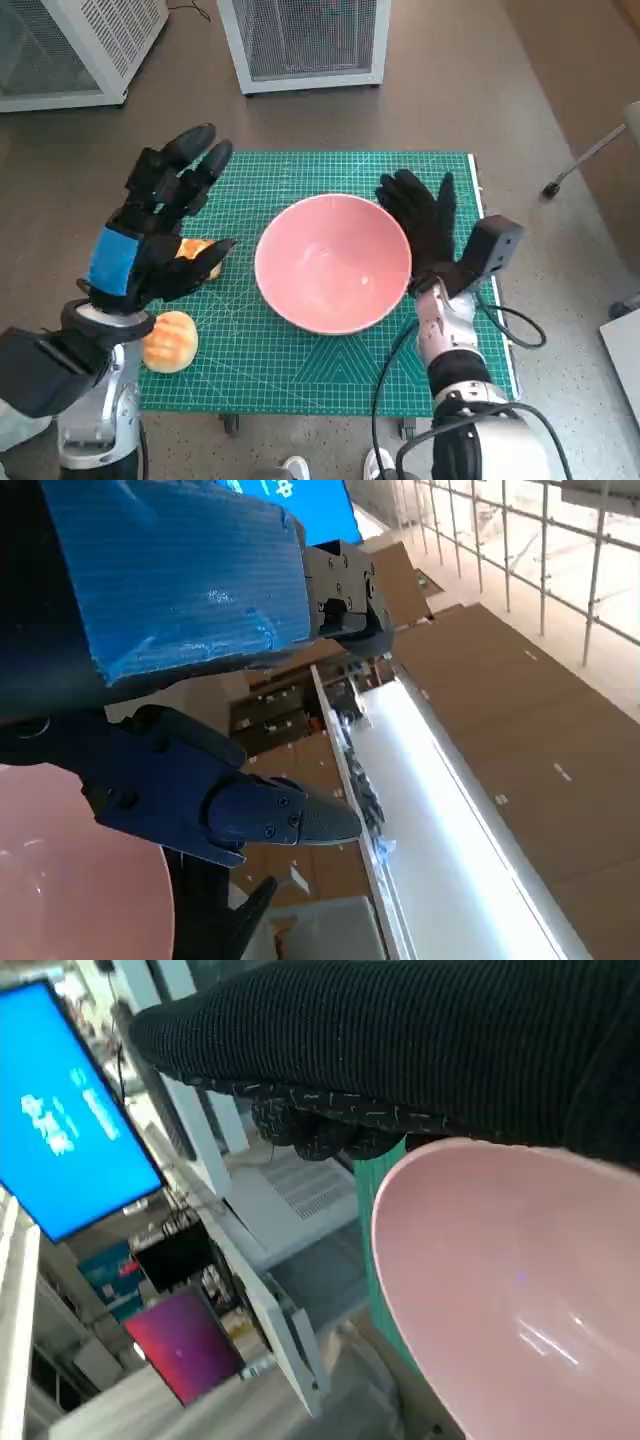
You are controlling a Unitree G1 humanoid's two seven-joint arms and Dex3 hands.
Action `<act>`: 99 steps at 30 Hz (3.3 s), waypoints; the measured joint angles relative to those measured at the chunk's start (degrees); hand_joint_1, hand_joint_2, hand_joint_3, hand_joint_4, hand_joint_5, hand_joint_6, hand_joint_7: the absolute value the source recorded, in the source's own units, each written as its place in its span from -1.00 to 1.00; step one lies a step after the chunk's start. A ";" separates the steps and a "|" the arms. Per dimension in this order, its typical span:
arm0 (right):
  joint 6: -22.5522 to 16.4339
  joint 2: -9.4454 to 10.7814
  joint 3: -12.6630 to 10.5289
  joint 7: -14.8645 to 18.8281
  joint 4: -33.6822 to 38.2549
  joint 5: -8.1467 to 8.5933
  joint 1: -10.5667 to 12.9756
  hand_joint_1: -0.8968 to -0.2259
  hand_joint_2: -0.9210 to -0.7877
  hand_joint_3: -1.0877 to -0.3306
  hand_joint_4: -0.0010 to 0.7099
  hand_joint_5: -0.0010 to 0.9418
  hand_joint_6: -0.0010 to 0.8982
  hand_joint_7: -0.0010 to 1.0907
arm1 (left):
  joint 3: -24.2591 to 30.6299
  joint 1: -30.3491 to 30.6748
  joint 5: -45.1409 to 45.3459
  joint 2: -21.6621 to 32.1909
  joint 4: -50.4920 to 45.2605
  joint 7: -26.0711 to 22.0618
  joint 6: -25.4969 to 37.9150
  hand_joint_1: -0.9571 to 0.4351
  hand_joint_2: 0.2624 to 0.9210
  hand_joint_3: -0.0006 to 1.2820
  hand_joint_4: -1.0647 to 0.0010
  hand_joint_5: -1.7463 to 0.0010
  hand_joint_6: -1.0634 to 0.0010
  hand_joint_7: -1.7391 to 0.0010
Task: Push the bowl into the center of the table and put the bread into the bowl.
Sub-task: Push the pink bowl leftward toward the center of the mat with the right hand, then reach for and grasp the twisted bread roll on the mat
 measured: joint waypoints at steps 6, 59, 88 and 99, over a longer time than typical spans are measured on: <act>0.43 0.69 0.21 0.16 0.12 -0.08 -0.18 0.32 -1.00 0.63 0.39 -0.98 0.59 -0.92 | 0.35 0.99 0.07 0.09 -0.69 0.34 0.01 -0.33 1.00 -0.65 0.43 1.00 0.85 0.32; -18.28 -4.35 -1.18 31.98 -18.02 11.73 -0.90 0.28 -1.00 0.64 0.25 -0.99 0.32 -0.99 | -0.01 2.41 37.13 29.73 -14.95 -12.60 25.52 0.33 0.30 -0.99 0.92 1.00 0.77 0.84; -14.63 -3.91 2.27 35.04 -23.43 15.92 2.08 0.26 -1.00 0.81 0.28 -0.99 0.40 -0.97 | -18.42 -9.39 47.48 31.20 5.60 -19.35 32.88 0.36 0.37 -0.99 0.84 1.00 0.55 0.97; -14.63 -4.17 2.33 35.25 -23.05 16.02 2.10 0.27 -1.00 0.81 0.29 -0.99 0.40 -0.97 | -22.21 -12.39 47.51 28.35 19.93 -15.86 28.37 0.36 0.40 -0.98 0.80 0.99 0.48 0.97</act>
